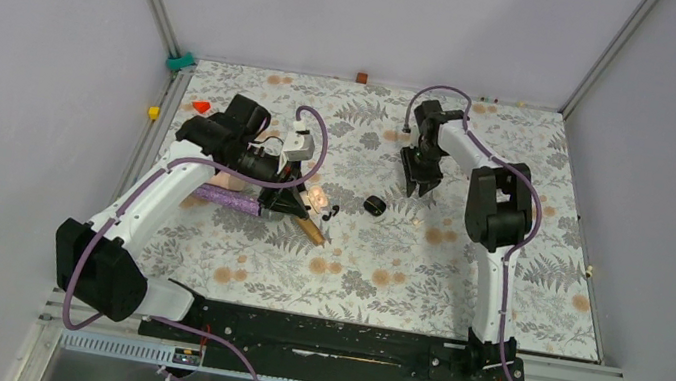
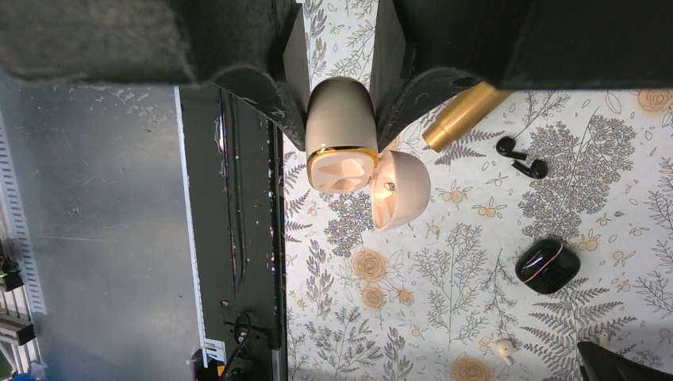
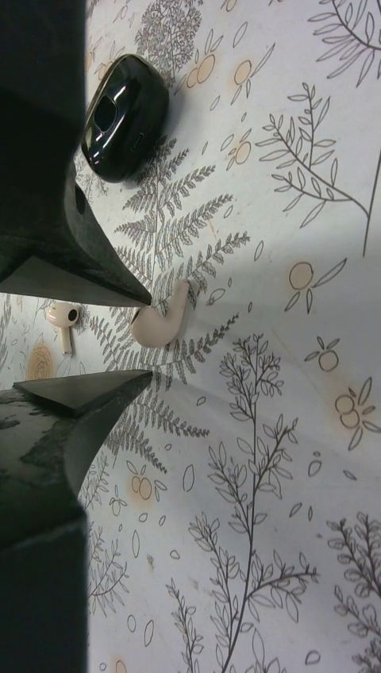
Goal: Insert the wireless bluetooth earbuds into the charging case
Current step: Pick up the earbud from the center of the board.
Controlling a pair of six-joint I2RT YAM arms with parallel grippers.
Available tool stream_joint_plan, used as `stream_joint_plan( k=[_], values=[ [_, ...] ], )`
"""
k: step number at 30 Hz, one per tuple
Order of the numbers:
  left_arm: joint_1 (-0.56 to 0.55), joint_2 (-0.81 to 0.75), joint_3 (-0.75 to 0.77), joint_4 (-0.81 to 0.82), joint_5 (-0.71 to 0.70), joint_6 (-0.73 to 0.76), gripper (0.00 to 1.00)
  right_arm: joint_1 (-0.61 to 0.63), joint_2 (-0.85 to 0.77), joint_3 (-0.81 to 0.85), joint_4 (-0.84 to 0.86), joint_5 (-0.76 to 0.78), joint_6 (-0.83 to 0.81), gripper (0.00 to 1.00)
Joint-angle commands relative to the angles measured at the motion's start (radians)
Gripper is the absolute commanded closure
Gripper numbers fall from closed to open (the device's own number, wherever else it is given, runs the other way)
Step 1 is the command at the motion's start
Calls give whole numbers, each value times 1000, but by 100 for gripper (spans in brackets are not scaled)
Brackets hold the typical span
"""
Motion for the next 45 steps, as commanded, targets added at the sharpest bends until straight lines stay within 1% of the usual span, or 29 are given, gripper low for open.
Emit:
stream_joint_plan(
  k=[1, 10, 15, 18, 19, 23, 24, 28, 30, 32, 37, 41, 45],
  values=[
    [5, -2, 1, 20, 53, 22, 100, -5, 6, 46, -10, 23, 15, 58],
    [6, 1, 1, 20, 52, 22, 100, -4, 14, 52, -1, -3, 15, 61],
    [7, 0, 1, 20, 51, 21, 100, -5, 22, 55, -3, -25, 15, 67],
    [8, 0, 2, 20, 53, 22, 100, -4, 20, 53, -3, -24, 15, 72],
    [8, 0, 1, 20, 51, 22, 100, -5, 20, 52, -2, -24, 15, 73],
    [7, -2, 2, 20, 52, 21, 100, -6, 5, 49, -2, -19, 8, 79],
    [6, -1, 2, 20, 51, 21, 100, -4, -7, 47, 3, -15, 0, 80],
    [7, 2, 5, 19, 47, 21, 100, -3, -93, 20, 21, 1, -28, 80],
    [7, 8, 8, 21, 45, 17, 100, 4, -180, -22, 46, 6, -37, 80],
    [8, 7, 0, 60, 31, -26, 100, 20, -247, -43, 57, 10, -62, 80],
    [6, -10, -29, 153, -5, -115, 100, 74, -371, -72, 12, 23, -122, 79],
    [-16, -18, -39, 253, -95, -224, 100, 126, -468, -98, -30, 17, -153, 79],
    [-48, -15, -4, 267, -198, -230, 100, 185, -566, -118, -78, -12, -176, 79]
  ],
)
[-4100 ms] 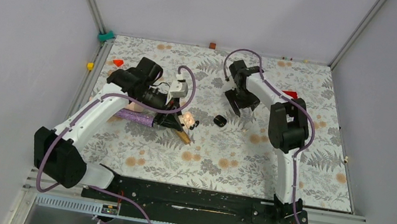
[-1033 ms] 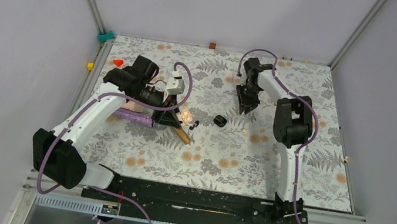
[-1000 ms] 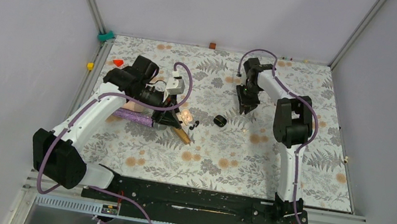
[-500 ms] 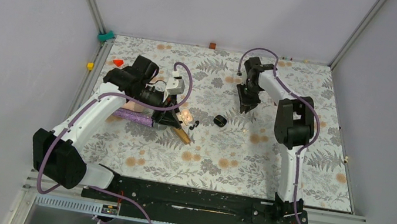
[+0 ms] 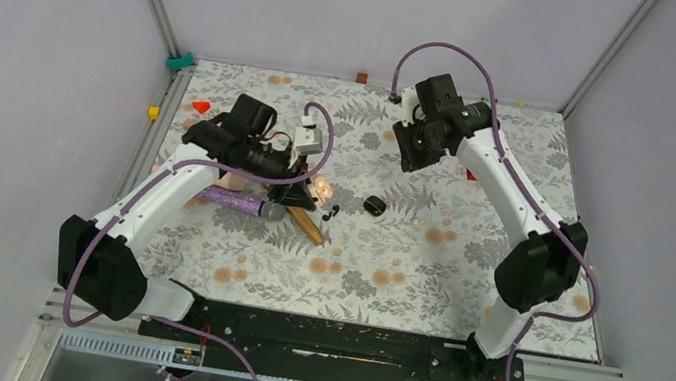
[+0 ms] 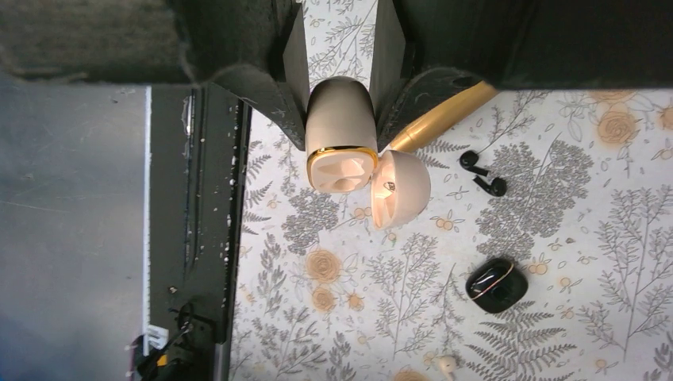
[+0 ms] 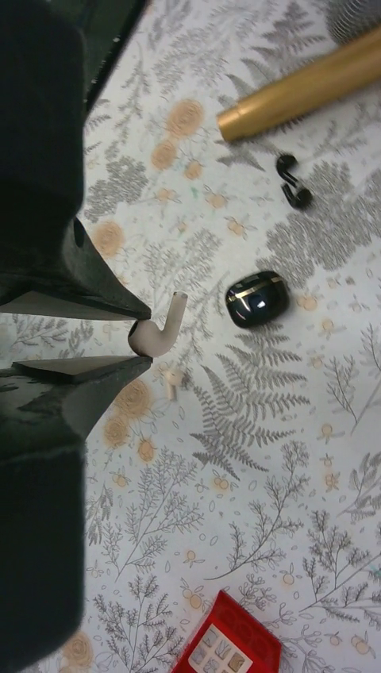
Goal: Insert the wireless bluetooth earbuds into the charging case
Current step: Pick up the earbud from the center of the board, then place the earbud in the charging case.
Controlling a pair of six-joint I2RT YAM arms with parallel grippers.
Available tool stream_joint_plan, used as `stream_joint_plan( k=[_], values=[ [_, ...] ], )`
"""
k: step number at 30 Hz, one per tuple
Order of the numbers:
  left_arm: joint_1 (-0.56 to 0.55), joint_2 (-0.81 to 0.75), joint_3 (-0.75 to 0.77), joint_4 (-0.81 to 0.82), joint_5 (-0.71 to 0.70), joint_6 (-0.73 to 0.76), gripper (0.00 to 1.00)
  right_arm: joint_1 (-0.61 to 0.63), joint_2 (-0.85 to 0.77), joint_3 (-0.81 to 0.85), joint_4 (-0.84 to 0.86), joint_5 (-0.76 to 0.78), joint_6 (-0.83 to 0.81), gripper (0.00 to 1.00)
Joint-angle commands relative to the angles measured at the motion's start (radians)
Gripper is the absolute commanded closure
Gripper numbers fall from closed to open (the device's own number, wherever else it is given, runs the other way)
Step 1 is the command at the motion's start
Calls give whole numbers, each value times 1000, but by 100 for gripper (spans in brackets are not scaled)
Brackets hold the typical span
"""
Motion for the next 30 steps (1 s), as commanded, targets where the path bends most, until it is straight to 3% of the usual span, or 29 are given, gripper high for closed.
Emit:
stream_joint_plan(
  k=[1, 9, 16, 25, 30],
  values=[
    [-34, -14, 47, 78, -120, -39, 100, 66, -109, -30, -92, -24, -50, 79],
    [-70, 43, 118, -26, -125, 53, 100, 184, -130, 6, -206, -251, 7, 79],
    [-116, 43, 42, 47, -89, 13, 100, 295, -91, 50, -242, -270, 16, 79],
    [-126, 29, 20, 48, -55, 10, 100, 314, -33, 104, -240, -287, 58, 79],
    [-127, 33, 13, 48, -26, 9, 100, 314, -5, 106, -236, -376, 71, 78]
  ],
)
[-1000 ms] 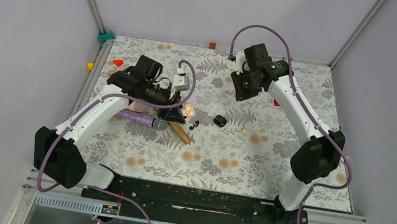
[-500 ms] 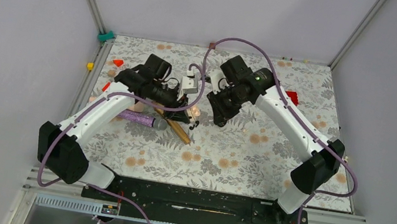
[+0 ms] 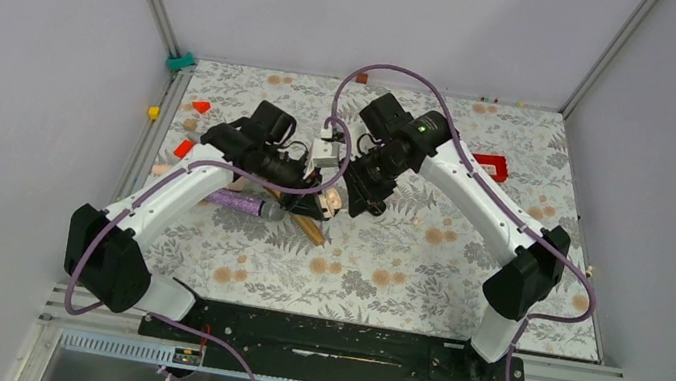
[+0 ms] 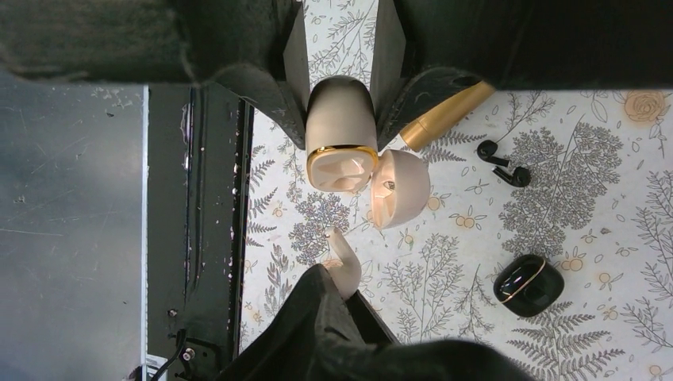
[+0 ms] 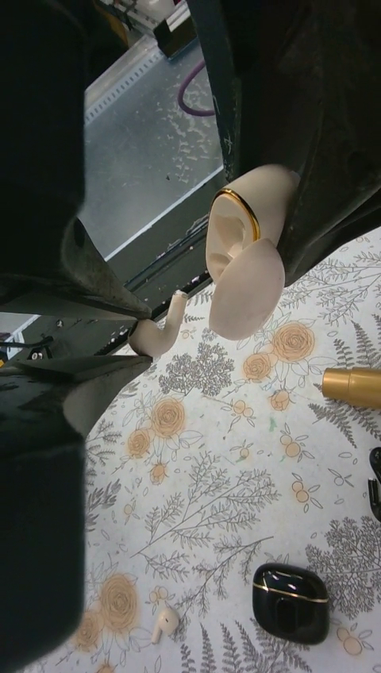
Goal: Insert the wireless bluetooth earbuds into the charging case
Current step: Place the earbud in the charging case.
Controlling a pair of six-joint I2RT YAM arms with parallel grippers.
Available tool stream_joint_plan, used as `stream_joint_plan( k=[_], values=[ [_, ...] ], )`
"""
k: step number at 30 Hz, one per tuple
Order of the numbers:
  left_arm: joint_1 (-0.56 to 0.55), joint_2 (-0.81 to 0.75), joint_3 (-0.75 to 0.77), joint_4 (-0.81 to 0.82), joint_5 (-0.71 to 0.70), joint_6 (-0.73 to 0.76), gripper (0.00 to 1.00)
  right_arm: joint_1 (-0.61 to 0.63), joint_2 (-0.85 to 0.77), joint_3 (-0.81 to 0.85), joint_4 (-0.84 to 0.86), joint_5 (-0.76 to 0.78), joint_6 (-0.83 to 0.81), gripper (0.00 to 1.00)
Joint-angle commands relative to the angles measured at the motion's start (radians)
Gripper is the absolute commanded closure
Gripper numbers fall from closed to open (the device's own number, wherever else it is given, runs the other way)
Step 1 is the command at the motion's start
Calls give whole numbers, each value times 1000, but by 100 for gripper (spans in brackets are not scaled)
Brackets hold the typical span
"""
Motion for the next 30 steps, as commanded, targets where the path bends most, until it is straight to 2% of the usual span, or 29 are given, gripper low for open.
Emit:
stream_joint_plan(
  k=[1, 9, 17, 21, 26, 30],
  values=[
    [-7, -14, -6, 36, 74, 9, 100, 13, 30, 34, -2, -107, 14, 78],
    [-7, -31, -14, 36, 84, 26, 100, 13, 44, 8, -7, -206, 15, 78],
    [55, 9, -13, 35, 229, -9, 100, 7, -41, -71, 68, 23, -64, 78],
    [100, 6, -22, 36, 288, -11, 100, -17, -102, -110, 109, 77, -82, 79],
    [119, -6, -29, 35, 312, -10, 100, -84, -191, -141, 169, 122, -89, 79],
    [120, 6, -21, 33, 321, -19, 100, -89, -307, -206, 276, 259, -174, 79]
  ],
)
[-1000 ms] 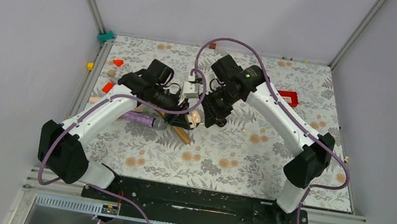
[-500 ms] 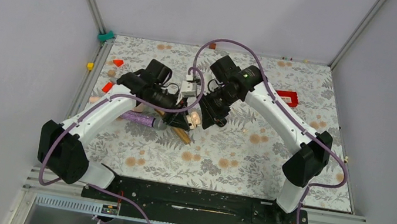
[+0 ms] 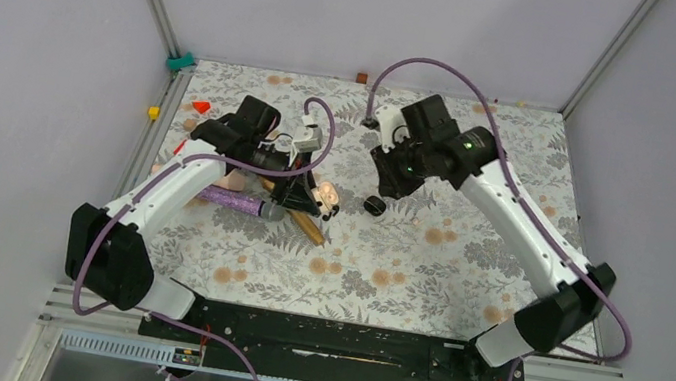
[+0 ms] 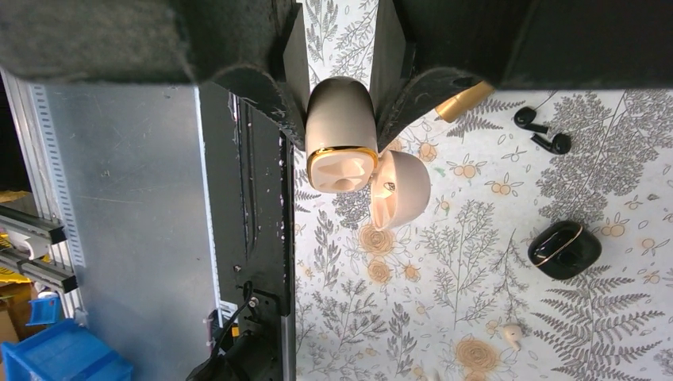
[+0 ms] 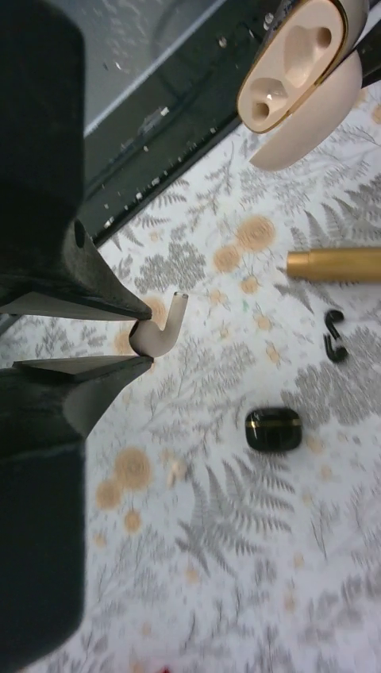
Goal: Insert the wireless bluetooth earbuds into the charging case
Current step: Place the earbud in the charging case.
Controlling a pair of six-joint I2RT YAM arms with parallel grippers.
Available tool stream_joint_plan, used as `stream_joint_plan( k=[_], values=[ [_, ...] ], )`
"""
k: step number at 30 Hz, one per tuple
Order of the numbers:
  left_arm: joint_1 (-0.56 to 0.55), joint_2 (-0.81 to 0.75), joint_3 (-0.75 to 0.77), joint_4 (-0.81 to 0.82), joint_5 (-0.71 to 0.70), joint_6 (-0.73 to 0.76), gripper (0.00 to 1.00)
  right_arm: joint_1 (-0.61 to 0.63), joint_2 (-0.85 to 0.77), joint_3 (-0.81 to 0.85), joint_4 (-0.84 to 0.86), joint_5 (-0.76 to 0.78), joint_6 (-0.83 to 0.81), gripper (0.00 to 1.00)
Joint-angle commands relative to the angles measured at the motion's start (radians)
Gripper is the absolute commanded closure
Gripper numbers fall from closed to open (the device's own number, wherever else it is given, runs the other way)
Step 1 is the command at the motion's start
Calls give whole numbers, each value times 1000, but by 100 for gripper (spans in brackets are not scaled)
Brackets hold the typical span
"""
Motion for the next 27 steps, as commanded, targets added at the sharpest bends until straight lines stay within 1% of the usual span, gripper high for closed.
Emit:
stream_joint_plan(
  k=[1, 6, 10, 14, 17, 20, 27],
  values=[
    [2, 6, 13, 23, 79, -7, 100, -8, -172, -63, 159, 175, -117, 79],
    [3, 37, 31, 24, 93, -26, 100, 10, -286, -147, 299, 283, -235, 79],
    [4, 59, 40, 24, 103, -50, 100, 82, -330, -236, 395, 345, -301, 78],
    [6, 78, 44, 25, 111, -60, 100, 191, -316, -294, 473, 497, -372, 78],
    [17, 79, 28, 73, 121, -103, 100, 267, -299, -331, 539, 593, -416, 78],
    [29, 77, 10, 114, 122, -142, 100, 330, -275, -331, 542, 625, -413, 78],
    [50, 80, 5, 116, 135, -148, 100, 430, -226, -333, 541, 658, -408, 78]
  ],
)
